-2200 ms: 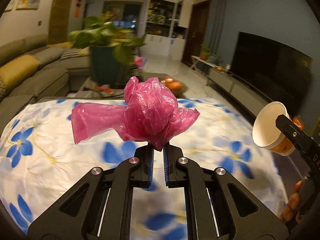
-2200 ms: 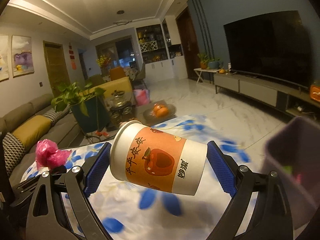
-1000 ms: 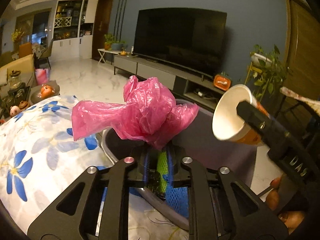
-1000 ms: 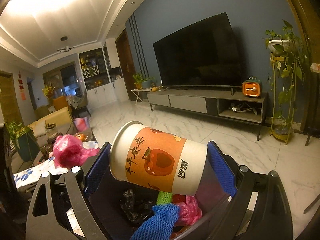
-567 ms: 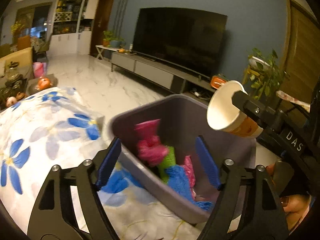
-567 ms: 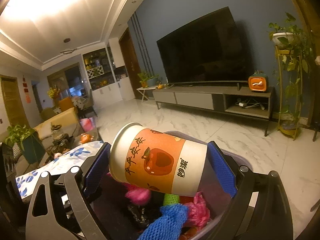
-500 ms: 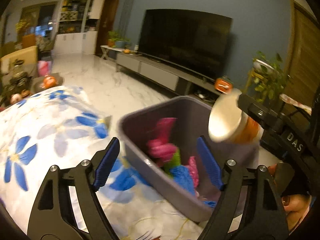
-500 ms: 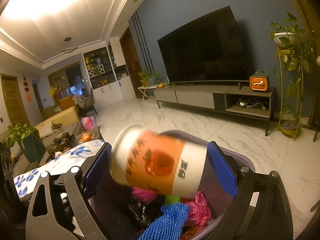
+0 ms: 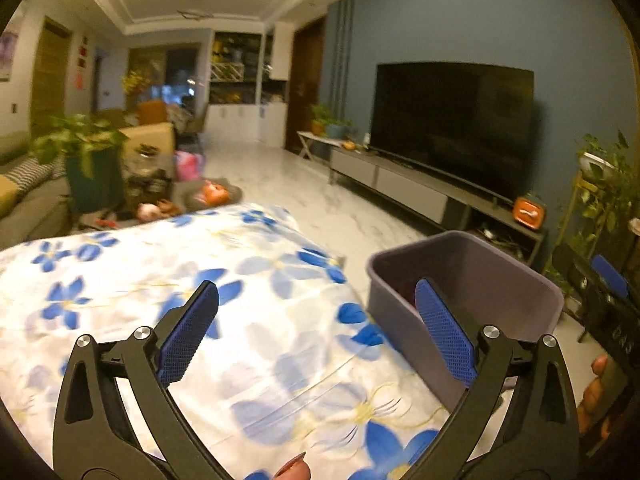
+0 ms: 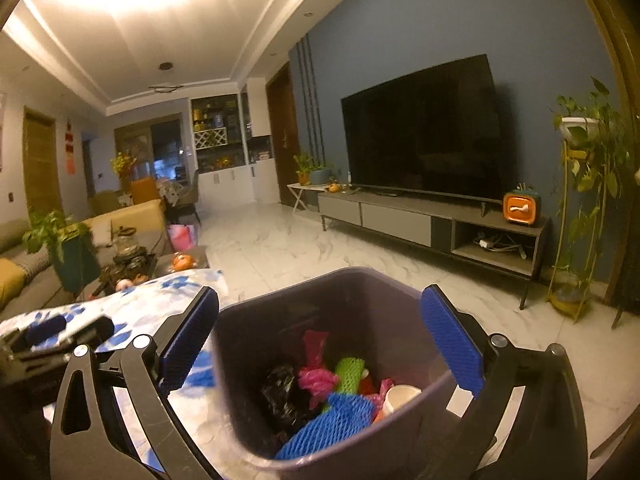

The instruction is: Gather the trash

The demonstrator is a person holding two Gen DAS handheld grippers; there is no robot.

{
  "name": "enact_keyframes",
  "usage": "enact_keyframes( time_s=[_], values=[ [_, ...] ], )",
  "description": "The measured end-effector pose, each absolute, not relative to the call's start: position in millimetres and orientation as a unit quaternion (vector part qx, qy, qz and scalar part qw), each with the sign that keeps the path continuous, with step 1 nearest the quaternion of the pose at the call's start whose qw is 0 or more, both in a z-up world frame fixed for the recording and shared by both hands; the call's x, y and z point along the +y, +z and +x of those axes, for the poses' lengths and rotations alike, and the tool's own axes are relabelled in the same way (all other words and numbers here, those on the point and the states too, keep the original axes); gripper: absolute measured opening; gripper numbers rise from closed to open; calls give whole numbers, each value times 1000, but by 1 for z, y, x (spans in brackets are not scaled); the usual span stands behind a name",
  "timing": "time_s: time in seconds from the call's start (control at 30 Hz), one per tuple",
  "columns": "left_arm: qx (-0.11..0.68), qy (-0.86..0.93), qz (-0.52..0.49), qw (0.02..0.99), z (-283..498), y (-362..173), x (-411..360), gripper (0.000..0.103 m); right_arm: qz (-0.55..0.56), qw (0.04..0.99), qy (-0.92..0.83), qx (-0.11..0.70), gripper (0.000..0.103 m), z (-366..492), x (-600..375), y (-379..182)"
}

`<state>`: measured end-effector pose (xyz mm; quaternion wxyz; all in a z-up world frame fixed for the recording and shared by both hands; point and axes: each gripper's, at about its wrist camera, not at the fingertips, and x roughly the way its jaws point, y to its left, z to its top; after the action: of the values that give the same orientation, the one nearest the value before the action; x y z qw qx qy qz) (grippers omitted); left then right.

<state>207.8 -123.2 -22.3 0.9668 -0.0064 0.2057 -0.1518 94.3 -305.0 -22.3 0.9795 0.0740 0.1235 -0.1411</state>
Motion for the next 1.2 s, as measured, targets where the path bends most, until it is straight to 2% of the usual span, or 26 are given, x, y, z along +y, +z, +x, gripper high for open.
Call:
enact_keyframes(
  time_s=[0.57, 1.2],
  values=[
    [179, -98, 7, 979, 94, 4, -64, 97, 22, 985, -106, 134, 97, 11, -226, -10],
    [182, -95, -11, 979, 24, 2, -19, 97, 12, 985, -111, 130, 97, -46, -179, -8]
  ],
)
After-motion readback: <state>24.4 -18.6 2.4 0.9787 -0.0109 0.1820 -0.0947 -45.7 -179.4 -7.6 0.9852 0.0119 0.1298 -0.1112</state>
